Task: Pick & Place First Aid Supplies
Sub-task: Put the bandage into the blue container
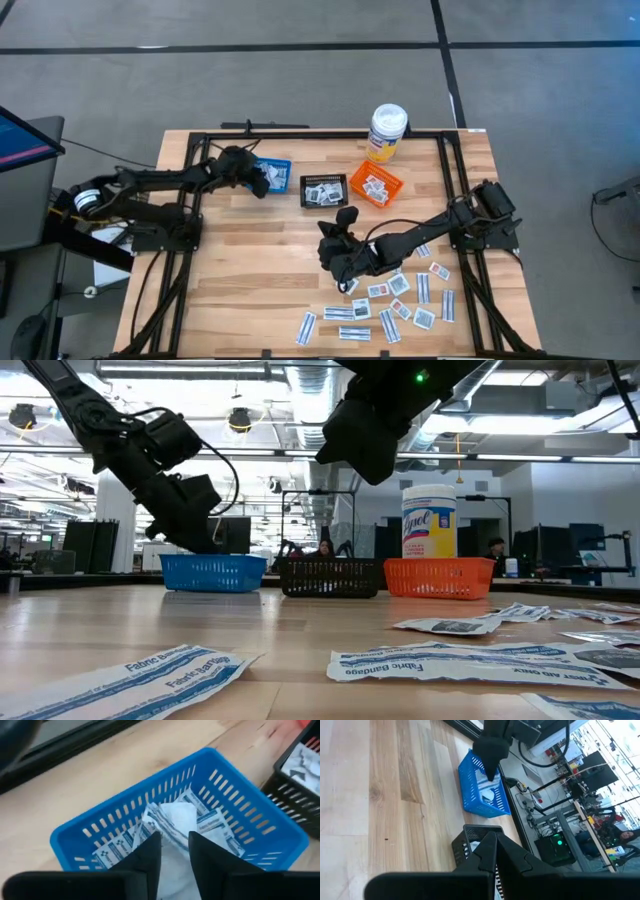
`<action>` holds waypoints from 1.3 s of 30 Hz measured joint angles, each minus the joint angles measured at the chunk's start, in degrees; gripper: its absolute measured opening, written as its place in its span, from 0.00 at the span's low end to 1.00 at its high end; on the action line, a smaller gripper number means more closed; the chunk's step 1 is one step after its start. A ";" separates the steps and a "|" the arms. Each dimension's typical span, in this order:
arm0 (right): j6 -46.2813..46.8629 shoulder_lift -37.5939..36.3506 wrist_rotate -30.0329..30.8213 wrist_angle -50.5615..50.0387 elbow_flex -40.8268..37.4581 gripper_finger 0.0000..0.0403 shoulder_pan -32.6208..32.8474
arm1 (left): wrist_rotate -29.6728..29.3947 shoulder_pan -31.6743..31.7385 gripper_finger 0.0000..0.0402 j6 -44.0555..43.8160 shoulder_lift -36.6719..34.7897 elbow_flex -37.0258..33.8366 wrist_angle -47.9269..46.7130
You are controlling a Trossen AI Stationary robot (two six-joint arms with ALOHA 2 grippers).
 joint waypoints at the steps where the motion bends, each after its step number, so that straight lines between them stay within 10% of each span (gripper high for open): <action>1: 0.00 0.00 0.00 0.00 0.00 0.00 0.00 | 0.00 -0.05 0.26 0.01 -0.46 0.00 -0.02; 10: 0.86 0.00 0.00 -1.35 0.00 0.00 0.00 | 3.25 -3.18 0.30 -0.96 -6.41 0.00 0.09; 22: 20.70 -14.64 -6.58 -22.53 0.00 0.00 3.86 | 8.85 -24.69 0.30 -2.35 -10.46 0.00 2.02; 32: 30.41 -21.33 -30.99 -27.47 -14.58 0.00 0.37 | 8.83 -34.90 0.30 -1.93 -10.06 0.00 11.86; 39: 38.16 -21.33 -35.14 -27.35 -17.88 0.03 -4.05 | 8.02 -35.15 0.30 -0.14 -10.06 0.00 12.21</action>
